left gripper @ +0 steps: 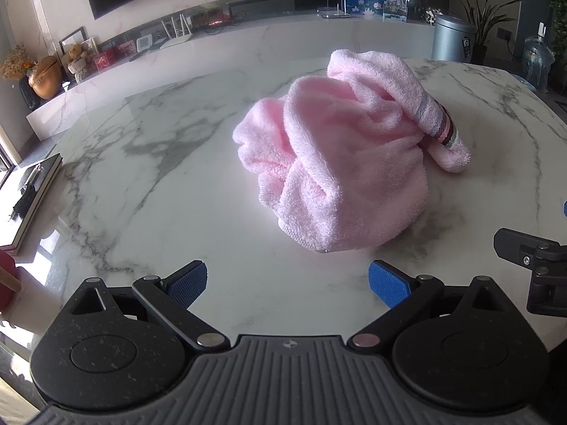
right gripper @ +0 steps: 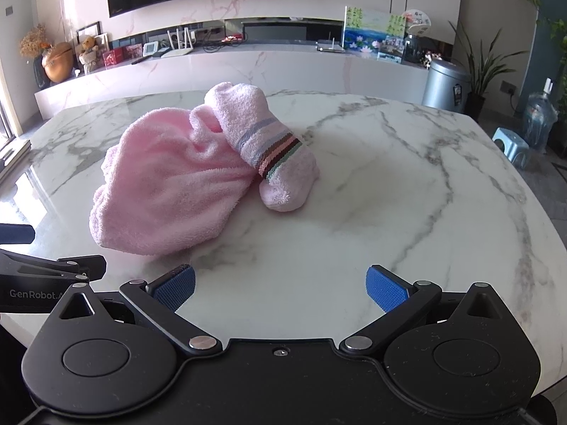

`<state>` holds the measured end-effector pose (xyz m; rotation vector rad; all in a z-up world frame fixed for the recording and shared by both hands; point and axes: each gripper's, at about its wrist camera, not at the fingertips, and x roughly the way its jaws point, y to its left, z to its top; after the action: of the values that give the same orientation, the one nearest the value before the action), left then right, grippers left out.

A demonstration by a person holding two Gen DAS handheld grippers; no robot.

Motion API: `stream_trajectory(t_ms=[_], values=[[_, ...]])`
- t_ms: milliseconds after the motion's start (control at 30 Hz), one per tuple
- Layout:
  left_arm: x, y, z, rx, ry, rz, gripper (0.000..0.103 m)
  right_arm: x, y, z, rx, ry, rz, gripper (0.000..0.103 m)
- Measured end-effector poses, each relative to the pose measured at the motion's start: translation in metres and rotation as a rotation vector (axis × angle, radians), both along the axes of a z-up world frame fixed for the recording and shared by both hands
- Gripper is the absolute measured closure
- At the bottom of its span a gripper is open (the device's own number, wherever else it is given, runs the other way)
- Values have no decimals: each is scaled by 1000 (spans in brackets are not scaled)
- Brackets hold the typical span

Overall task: Fold towel
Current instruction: 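Move both grippers toward the crumpled pink towel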

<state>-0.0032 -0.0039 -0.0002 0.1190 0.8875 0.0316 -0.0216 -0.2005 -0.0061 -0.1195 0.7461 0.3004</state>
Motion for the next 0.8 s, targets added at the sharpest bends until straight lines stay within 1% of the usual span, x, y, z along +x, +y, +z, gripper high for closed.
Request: stream_trajectory(t_ms=[800], values=[[0,1,-2,2,4,14,4,-5,-1,-4,-9,19,4,0]])
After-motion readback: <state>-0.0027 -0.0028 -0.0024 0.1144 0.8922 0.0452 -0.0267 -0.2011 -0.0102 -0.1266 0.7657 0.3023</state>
